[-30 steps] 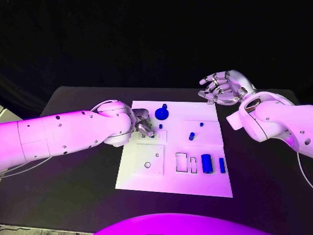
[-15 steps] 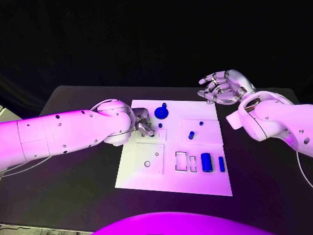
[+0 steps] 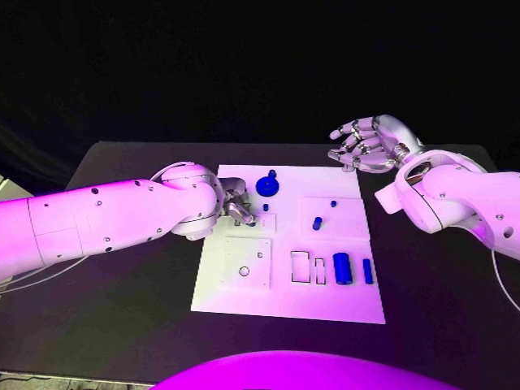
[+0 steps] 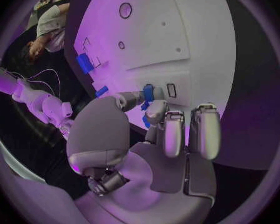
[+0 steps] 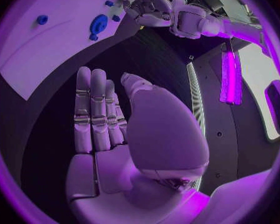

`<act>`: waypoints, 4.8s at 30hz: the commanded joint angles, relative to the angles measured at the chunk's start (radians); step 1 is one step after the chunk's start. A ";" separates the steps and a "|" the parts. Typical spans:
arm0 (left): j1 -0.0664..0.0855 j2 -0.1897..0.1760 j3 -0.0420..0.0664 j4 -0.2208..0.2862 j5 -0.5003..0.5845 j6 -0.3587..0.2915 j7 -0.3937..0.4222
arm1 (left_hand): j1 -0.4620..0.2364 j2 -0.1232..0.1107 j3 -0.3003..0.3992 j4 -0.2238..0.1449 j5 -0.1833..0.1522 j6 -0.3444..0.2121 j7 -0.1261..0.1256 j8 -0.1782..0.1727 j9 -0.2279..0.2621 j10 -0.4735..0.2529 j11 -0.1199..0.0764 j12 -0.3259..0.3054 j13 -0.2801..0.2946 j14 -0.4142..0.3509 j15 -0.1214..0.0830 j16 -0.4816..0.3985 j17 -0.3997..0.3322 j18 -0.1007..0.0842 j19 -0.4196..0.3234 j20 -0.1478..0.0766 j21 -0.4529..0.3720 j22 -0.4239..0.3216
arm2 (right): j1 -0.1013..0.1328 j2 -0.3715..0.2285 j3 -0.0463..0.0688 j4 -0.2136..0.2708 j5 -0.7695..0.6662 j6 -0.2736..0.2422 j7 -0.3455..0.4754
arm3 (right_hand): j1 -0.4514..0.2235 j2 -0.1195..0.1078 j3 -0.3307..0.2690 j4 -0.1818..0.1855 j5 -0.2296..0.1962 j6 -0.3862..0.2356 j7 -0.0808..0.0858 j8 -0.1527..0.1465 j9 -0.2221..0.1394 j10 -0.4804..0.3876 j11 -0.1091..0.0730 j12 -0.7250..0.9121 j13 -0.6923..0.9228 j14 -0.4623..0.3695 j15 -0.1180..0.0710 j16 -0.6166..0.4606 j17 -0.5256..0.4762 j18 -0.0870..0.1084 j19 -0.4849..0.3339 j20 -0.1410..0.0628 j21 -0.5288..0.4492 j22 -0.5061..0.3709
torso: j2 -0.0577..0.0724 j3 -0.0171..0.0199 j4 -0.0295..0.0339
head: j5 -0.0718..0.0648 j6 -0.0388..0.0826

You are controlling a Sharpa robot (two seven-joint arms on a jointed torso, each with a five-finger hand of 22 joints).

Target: Assemble the parts on the task board

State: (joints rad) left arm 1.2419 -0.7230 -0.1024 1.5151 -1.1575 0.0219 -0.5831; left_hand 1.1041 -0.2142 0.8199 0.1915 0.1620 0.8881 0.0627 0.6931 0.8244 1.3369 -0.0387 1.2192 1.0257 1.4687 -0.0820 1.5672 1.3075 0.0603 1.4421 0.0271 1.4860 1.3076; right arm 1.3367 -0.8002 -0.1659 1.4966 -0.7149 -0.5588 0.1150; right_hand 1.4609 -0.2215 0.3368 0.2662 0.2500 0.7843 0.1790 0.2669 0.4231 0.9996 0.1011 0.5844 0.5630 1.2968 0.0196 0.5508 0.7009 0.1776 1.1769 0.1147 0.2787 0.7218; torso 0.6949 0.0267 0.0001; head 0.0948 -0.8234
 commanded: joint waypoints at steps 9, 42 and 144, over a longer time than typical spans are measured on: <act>-0.006 0.011 -0.006 -0.017 0.040 0.067 -0.015 | -0.036 0.025 0.143 -0.129 -0.021 0.045 -0.034 0.007 0.158 0.004 -0.001 -0.010 -0.019 0.102 -0.008 0.004 0.263 -0.017 0.004 -0.001 0.003 0.068 | -0.001 0.000 0.000 0.001 -0.014 0.014 0.004 | -0.002 -0.003 0.008 0.000 0.004 -0.002 0.006 0.007 0.001 -0.010 -0.001 -0.002 -0.001 -0.001 0.004 -0.006 0.002 0.003 0.000 0.004 -0.006 -0.002 | 0.001 -0.0003 0.0018 | -0.002 -0.007; -0.006 0.039 -0.006 -0.051 0.061 0.092 -0.017 | -0.097 0.017 -0.010 -0.069 -0.045 0.068 -0.049 0.009 0.173 0.018 -0.011 0.023 0.021 0.102 -0.016 0.004 0.263 -0.018 0.007 -0.008 0.001 0.071 | -0.002 0.000 0.000 0.006 -0.009 0.016 0.006 | -0.004 -0.002 0.009 0.000 0.004 -0.002 0.006 0.009 0.001 -0.011 0.000 0.000 -0.004 0.001 0.005 -0.011 0.005 0.003 0.002 0.005 -0.009 -0.005 | 0.000 -0.0003 0.0010 | -0.013 -0.017; 0.108 0.173 0.062 -0.441 0.112 0.253 0.051 | -0.038 0.070 -0.487 0.102 -0.032 -0.035 0.050 -0.258 -0.024 -0.166 0.076 -0.111 -0.200 0.084 0.058 -0.029 0.217 0.004 -0.057 0.054 -0.063 -0.016 | -0.009 -0.005 0.000 -0.021 0.021 0.050 0.037 | -0.056 -0.021 0.096 -0.033 0.004 0.008 0.044 -0.004 -0.033 0.057 0.054 -0.334 -0.487 -0.161 0.084 -0.441 -0.202 0.005 -0.133 0.097 -0.216 -0.365 | 0.002 -0.0002 -0.0003 | -0.001 0.031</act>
State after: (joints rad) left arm 1.3494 -0.5541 -0.0402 1.0761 -1.0377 0.2430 -0.5452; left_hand 1.0742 -0.1443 0.3405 0.2952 0.1312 0.8458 0.1107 0.4324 0.8013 1.1691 0.0394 1.1037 0.8264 1.4667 -0.0263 1.5324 1.3076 0.0606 1.3778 0.0806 1.4194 1.2902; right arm 1.3284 -0.8055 -0.1660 1.4732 -0.6923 -0.5220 0.1409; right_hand 1.4177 -0.2429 0.4321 0.2372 0.2499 0.7896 0.2002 0.2668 0.3912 1.0508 0.1521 0.2539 0.0777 1.1357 0.0980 0.1131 0.5012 0.1776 1.0497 0.2094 0.0676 0.3576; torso 0.6981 0.0260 -0.0007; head 0.0943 -0.7916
